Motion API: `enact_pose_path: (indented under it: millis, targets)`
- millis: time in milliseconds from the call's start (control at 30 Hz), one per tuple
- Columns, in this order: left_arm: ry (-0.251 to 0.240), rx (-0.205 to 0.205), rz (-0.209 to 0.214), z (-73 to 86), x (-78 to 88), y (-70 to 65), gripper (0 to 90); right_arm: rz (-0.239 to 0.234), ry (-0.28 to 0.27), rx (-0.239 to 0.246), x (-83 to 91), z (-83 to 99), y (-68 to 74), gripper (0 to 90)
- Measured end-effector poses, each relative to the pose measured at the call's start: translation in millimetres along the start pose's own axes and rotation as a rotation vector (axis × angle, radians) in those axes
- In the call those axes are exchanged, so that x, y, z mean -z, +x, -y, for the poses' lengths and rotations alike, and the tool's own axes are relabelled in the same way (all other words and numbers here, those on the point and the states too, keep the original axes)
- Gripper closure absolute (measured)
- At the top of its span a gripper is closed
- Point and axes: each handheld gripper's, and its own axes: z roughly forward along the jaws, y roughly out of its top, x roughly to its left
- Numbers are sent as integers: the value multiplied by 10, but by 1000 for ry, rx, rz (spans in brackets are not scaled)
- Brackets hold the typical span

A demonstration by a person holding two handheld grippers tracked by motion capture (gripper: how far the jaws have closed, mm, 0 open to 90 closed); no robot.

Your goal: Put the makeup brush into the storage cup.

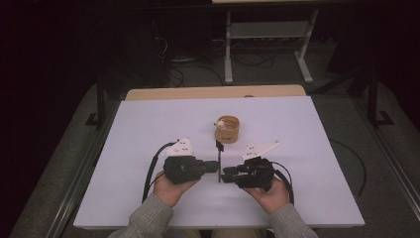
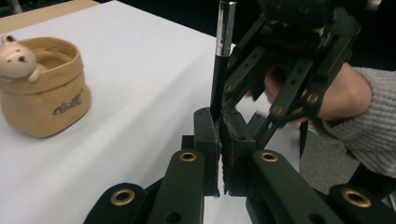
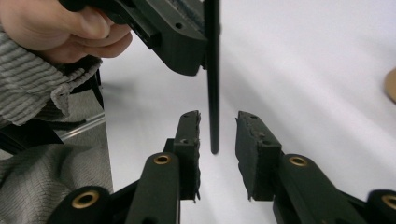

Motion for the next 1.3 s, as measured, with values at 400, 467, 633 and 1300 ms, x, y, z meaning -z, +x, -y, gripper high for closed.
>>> enact_pose_path:
  millis: [400, 467, 633, 1300]
  targets:
    - [15, -2, 4, 39, -20, 2, 861, 1, -62, 47, 263, -231, -2, 659]
    - [14, 1, 7, 41, -32, -7, 861, -3, -66, 49, 275, -258, 2, 659]
    - [23, -10, 11, 43, -63, -25, 861, -21, -76, 74, 261, -358, 24, 667]
    - [57, -62, 19, 57, -81, -91, 898, -56, -68, 50, 174, -410, -31, 849]
